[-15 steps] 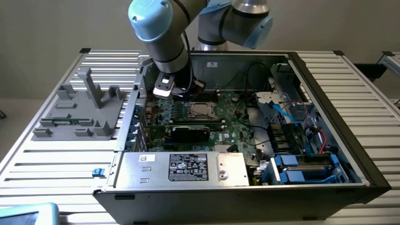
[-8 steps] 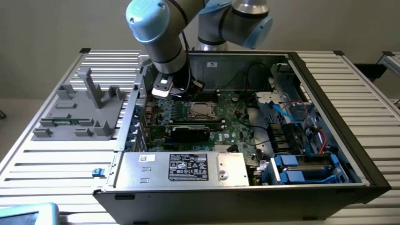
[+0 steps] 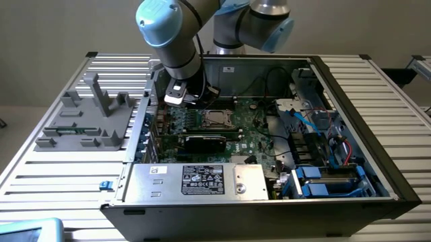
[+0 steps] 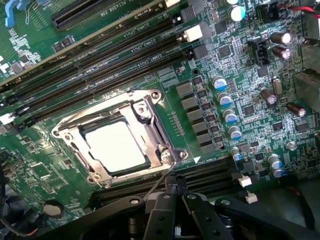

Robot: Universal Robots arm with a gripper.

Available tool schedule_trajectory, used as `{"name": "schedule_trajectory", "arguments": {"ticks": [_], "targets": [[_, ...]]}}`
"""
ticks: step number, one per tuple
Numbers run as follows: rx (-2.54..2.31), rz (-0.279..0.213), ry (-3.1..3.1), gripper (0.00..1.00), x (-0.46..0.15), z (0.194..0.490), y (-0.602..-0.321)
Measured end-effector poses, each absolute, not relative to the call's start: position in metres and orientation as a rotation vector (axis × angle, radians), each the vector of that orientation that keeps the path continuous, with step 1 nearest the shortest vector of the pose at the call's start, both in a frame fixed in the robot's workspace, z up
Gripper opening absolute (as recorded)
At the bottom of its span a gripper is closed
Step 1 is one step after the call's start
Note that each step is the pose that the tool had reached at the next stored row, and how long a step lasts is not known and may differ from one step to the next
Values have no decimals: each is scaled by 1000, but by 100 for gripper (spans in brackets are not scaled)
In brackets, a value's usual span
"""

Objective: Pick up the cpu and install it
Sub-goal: 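Install the first cpu locking lever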

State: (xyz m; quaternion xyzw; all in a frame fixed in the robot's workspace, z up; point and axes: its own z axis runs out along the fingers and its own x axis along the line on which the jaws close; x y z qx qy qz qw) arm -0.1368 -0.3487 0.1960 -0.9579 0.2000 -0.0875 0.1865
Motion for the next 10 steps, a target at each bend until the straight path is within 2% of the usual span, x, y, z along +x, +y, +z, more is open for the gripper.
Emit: {"name": "schedule_trajectory", "arguments": {"ticks": [10], "targets": [[-2697,-249,563,11,-133,194,-349]]}}
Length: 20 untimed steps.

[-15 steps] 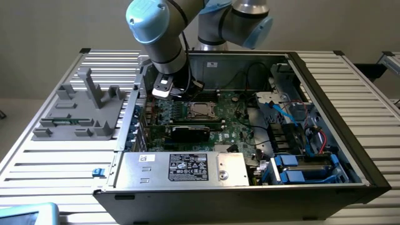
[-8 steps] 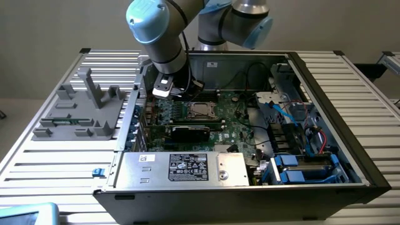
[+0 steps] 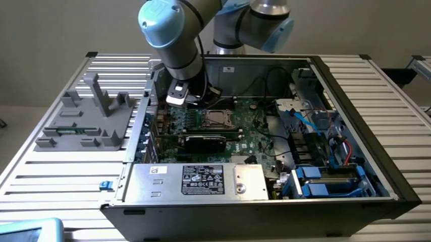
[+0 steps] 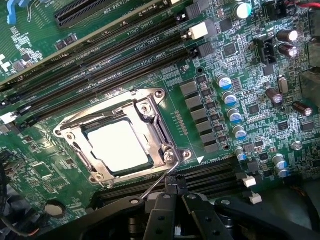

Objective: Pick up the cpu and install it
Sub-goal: 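Install the first cpu locking lever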

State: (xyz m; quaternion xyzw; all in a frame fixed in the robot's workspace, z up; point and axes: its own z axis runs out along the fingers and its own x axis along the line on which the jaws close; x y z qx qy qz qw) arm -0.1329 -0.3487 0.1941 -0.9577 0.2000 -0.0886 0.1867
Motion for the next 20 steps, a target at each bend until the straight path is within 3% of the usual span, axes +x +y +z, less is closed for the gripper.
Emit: {"name": "schedule_trajectory", "arguments": {"ticks": [20], "targets": [[-2696,-250,564,11,-123,192,-347]]}}
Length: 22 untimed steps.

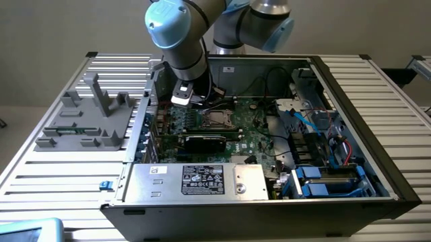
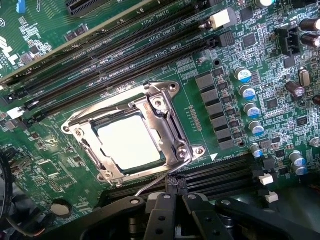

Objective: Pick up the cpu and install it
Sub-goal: 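Install the first cpu locking lever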

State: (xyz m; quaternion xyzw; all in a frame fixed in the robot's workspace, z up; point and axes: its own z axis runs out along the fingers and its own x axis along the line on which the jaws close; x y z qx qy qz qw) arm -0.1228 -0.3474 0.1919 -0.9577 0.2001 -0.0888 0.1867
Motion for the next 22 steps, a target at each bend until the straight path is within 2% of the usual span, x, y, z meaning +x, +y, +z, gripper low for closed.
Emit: {"name": "schedule_trajectory", "arguments": {"ticks": [22], "targets": [[-2696,-242,583,11,-115,192,-349]]}}
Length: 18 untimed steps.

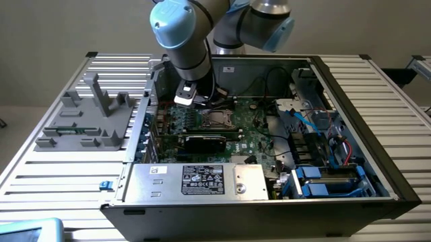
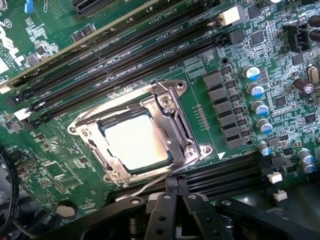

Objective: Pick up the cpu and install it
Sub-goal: 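Install the first cpu locking lever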

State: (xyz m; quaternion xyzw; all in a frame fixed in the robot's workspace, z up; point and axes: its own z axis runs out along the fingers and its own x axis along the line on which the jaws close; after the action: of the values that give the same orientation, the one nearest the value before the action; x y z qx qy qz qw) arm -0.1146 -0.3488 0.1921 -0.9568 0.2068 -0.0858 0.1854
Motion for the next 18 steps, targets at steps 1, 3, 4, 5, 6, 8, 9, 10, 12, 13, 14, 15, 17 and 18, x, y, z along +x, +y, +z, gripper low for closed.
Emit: {"name": "schedule_trajectory", "arguments": {"ticks": [1,3,4,5,6,8,9,10,12,13,14,15,17,18], "targets": [[-2696,-242,583,11,-114,192,-349],[-2696,-242,583,11,-112,191,-349],[-2696,-242,583,11,-112,191,-349],[-2696,-242,583,11,-112,191,-349],[-2696,-242,583,11,-111,191,-349],[-2696,-242,583,11,-111,190,-349],[-2696,-242,584,11,-110,190,-349],[-2696,-242,583,11,-109,190,-349],[-2696,-242,583,11,-108,190,-349],[-2696,-242,584,11,-107,190,-349],[-2696,-242,584,11,-106,190,-349],[-2696,-242,584,11,-105,190,-349],[-2696,-242,584,11,-103,190,-349],[-2696,-242,584,11,-102,190,-349]]}}
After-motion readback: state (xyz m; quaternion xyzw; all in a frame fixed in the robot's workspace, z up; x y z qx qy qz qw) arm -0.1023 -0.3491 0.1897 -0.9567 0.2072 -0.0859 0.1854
